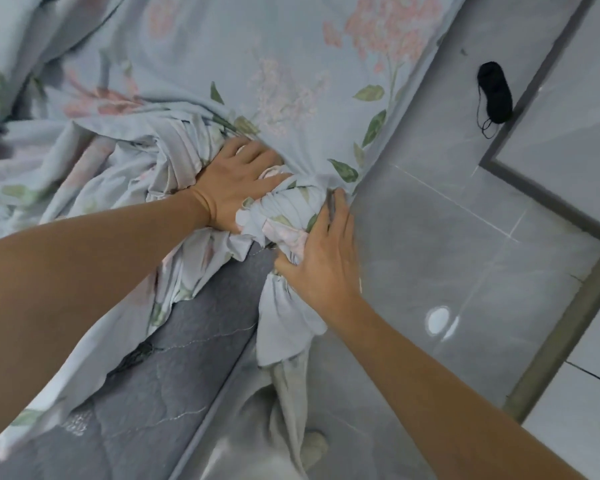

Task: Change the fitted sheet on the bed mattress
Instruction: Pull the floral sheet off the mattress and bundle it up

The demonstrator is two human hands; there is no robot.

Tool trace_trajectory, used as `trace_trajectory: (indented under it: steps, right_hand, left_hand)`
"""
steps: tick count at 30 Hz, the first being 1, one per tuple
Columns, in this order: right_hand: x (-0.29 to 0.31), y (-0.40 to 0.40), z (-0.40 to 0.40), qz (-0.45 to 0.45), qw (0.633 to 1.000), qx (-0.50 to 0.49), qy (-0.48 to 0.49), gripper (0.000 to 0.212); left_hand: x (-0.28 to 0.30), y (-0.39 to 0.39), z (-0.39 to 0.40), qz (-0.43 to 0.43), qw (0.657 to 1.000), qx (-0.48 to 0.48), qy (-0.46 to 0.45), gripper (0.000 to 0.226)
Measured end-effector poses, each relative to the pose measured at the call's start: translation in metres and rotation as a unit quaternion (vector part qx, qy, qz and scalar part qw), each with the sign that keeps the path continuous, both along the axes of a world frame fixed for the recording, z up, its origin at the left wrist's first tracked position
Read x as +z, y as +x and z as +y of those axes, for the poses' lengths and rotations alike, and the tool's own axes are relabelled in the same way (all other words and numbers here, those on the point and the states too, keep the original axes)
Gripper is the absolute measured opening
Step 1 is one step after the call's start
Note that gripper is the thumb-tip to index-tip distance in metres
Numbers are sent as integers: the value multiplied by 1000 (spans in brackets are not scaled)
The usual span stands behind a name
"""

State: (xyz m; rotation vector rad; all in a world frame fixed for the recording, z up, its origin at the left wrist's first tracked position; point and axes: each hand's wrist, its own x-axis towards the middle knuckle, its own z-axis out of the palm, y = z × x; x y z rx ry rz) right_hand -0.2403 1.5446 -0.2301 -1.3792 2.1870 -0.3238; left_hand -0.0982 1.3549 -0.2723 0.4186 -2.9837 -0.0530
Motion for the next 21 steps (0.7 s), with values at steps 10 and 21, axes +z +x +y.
trace_trajectory:
  steps: [10, 21]
  right_hand:
    - [25, -17, -21, 12, 997, 51, 53, 137]
    - [44, -45, -42, 122, 969, 212, 29, 121]
  left_hand:
    - [7, -2, 4, -42, 996, 0, 80, 71]
    - [44, 16, 24, -108, 979, 109, 136, 84]
